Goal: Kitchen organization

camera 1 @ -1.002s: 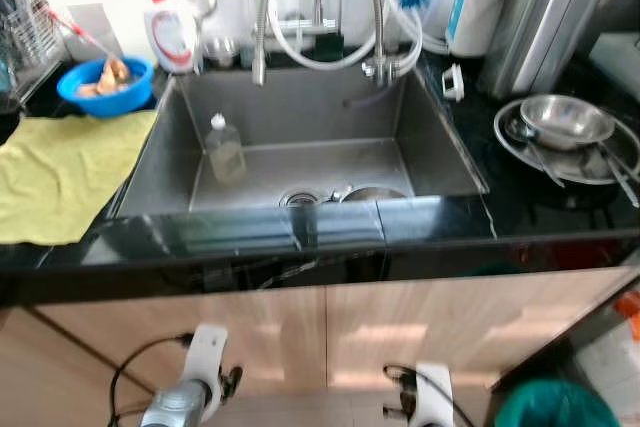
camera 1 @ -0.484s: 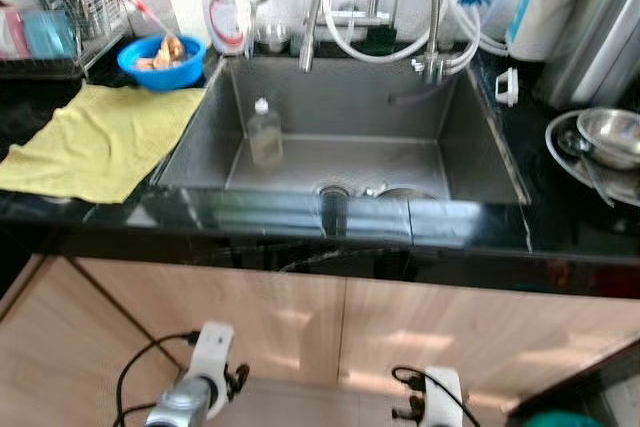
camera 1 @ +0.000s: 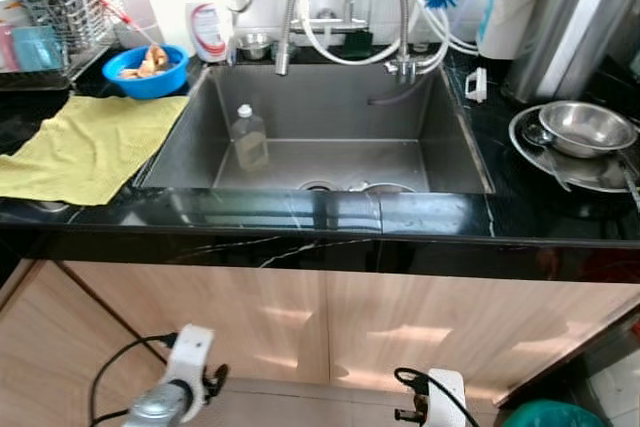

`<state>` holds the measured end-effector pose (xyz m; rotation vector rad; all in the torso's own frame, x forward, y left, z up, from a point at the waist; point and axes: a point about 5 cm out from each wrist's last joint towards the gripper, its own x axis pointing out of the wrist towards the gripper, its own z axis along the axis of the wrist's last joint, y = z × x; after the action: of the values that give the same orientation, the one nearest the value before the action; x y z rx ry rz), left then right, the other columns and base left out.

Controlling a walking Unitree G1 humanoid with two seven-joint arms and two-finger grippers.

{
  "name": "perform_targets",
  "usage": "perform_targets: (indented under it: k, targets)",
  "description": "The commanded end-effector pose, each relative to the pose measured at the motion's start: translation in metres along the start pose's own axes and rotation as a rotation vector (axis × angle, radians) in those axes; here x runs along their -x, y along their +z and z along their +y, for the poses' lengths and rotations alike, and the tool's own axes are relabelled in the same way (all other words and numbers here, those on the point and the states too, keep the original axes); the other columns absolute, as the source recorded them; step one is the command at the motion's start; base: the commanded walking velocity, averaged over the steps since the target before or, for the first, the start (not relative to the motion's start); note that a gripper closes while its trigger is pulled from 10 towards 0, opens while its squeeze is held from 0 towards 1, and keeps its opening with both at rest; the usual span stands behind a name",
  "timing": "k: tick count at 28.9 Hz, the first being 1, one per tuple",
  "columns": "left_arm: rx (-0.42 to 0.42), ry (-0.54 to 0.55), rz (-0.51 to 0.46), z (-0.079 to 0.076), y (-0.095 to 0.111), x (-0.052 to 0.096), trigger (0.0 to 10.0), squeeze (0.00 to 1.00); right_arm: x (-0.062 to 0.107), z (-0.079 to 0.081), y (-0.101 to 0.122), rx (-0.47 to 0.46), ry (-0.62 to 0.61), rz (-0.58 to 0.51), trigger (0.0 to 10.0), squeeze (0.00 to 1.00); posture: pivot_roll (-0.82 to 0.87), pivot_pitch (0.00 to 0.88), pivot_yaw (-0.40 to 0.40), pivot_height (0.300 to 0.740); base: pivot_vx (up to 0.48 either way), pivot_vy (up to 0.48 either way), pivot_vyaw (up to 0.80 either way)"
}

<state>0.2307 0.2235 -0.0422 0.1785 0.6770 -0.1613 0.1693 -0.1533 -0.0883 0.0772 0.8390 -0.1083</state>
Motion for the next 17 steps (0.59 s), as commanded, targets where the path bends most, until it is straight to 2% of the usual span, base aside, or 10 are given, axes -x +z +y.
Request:
perform_targets:
  k: [1, 4, 5, 6, 7, 8, 9, 10, 13, 17]
  targets:
    - [-0.026, -0.004, -0.016, 0.007, -0.004, 0.005, 10.0, 0.0, 0.0, 0.002, 0.0, -0.01, -0.009, -0.014, 10.0, 0.0, -0.09, 0.0, 0.06, 0.74, 0.0, 0.0, 0.0]
    - [-0.016, 0.04, -0.078, 0.022, -0.008, 0.015, 10.0, 0.0, 0.002, 0.0, -0.001, -0.034, -0.045, -0.031, 10.0, 0.0, -0.1, 0.0, 0.055, 0.74, 0.0, 0.0, 0.0]
    - [-0.016, 0.04, -0.078, 0.022, -0.008, 0.015, 10.0, 0.0, 0.002, 0.0, -0.001, -0.034, -0.045, -0.031, 10.0, 0.0, -0.1, 0.0, 0.055, 0.74, 0.0, 0.0, 0.0]
    - [0.007, 0.053, -0.102, 0.025, -0.01, 0.019, 10.0, 0.0, 0.012, -0.037, -0.004, -0.046, -0.09, -0.143, 10.0, 0.0, -0.1, 0.0, 0.055, 0.74, 0.0, 0.0, 0.0]
    - [0.007, 0.053, -0.102, 0.025, -0.01, 0.019, 10.0, 0.0, 0.012, -0.037, -0.004, -0.046, -0.09, -0.143, 10.0, 0.0, -0.1, 0.0, 0.055, 0.74, 0.0, 0.0, 0.0]
    - [0.022, 0.055, -0.111, 0.026, -0.012, 0.021, 10.0, 0.0, 0.025, -0.065, -0.004, -0.033, -0.116, -0.245, 10.0, 0.0, -0.1, 0.0, 0.055, 0.74, 0.0, 0.0, 0.0]
    - [-0.013, 0.032, -0.114, 0.023, -0.015, 0.024, 10.0, 0.0, 0.034, -0.074, -0.007, -0.015, -0.119, -0.293, 10.0, 0.0, -0.1, 0.0, 0.055, 0.74, 0.0, 0.0, 0.0]
    - [-0.013, 0.032, -0.114, 0.023, -0.015, 0.024, 10.0, 0.0, 0.034, -0.074, -0.007, -0.015, -0.119, -0.293, 10.0, 0.0, -0.1, 0.0, 0.055, 0.74, 0.0, 0.0, 0.0]
    - [-0.034, 0.018, -0.135, 0.021, -0.024, 0.032, 10.0, 0.0, 0.048, -0.072, -0.011, -0.034, -0.124, -0.353, 10.0, 0.0, -0.11, 0.0, 0.057, 0.74, 0.0, 0.0, 0.0]
    - [-0.051, 0.043, -0.193, 0.023, -0.025, 0.042, 10.0, 0.0, 0.062, -0.066, -0.011, 0.007, -0.112, -0.408, 10.0, 0.0, -0.11, 0.0, 0.054, 0.74, 0.0, 0.0, 0.0]
